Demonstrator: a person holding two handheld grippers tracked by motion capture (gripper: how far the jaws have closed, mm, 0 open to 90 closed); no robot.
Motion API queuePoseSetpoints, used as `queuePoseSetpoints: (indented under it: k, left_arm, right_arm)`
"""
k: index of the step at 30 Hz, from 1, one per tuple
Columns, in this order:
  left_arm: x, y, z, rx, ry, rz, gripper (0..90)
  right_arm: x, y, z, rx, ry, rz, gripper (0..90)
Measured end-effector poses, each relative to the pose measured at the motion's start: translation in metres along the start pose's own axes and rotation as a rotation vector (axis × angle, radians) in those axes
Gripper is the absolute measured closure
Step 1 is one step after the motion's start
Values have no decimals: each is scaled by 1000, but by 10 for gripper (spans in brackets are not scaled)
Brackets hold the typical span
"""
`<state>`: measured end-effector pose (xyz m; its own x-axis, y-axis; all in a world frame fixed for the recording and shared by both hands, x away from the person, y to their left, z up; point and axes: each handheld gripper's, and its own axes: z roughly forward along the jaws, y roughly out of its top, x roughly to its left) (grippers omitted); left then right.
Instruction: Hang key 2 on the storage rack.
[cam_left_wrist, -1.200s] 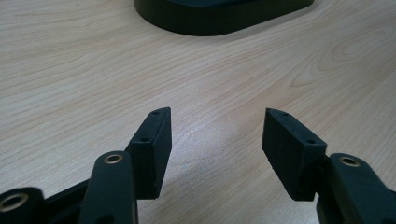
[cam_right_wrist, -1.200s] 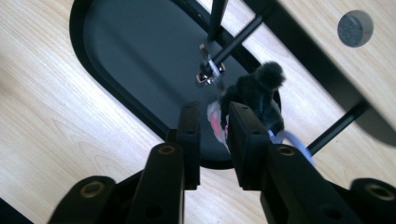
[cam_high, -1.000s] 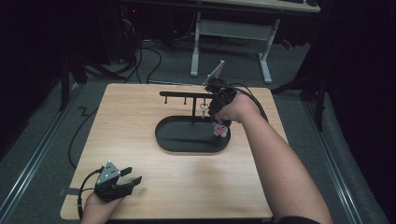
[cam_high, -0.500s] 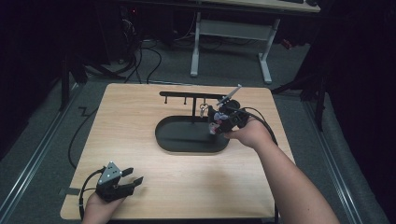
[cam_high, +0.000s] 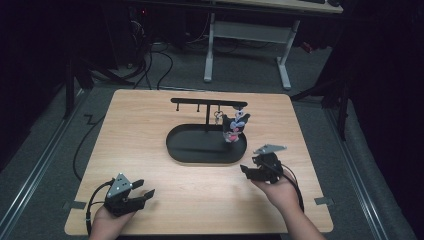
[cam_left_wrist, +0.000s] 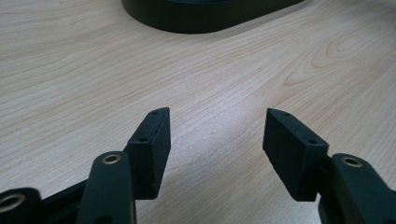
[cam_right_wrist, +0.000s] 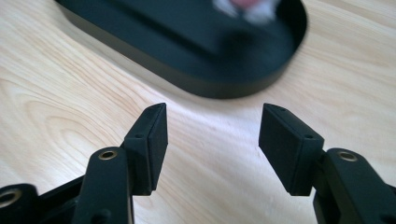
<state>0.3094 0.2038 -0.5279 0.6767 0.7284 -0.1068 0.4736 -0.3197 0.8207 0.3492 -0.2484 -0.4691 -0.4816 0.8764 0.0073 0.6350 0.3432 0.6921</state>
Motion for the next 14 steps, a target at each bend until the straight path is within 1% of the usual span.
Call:
queuePoseSetpoints:
  k: [1,2,3,4,5,6,7,9,10,11,12,13,14]
  left_arm:
    - [0,0,0,0,0,0,425]
    - [0,0,0,-3,0,-4,425]
    - [0,0,0,0,-1,-1,425]
    - [-1,0,0,-4,0,-2,425]
    - [-1,0,0,-3,-2,4,424]
    - [-2,0,0,0,0,10,424]
    - [-2,0,0,1,0,15,424]
    - [-3,1,-1,-4,1,11,422]
    - [-3,1,-1,-11,1,4,422]
    - [-3,1,-2,-17,2,0,419]
    - [-3,1,-3,-18,4,-2,407]
    - [-3,1,-4,-24,10,-3,407]
    - [-3,2,-4,-28,9,-5,399]
  right_arm:
    - [0,0,0,0,0,0,426]
    - [0,-11,-1,-42,-4,19,418]
    - [-2,-30,-3,-108,-14,63,408]
    - [-2,-30,-3,-108,-14,63,408]
    - [-3,-48,-4,-162,-31,101,383]
    - [-3,-48,-4,-162,-31,101,383]
    - [-3,-55,-4,-184,-36,116,365]
    - [-4,-68,-5,-219,-50,114,353]
    - [-5,-71,-6,-222,-59,103,346]
    - [-5,-72,-8,-226,-62,97,330]
    - [-7,-73,-13,-241,-76,80,299]
    - [-7,-73,-13,-241,-76,80,299]
    - [-9,-74,-14,-254,-76,83,287]
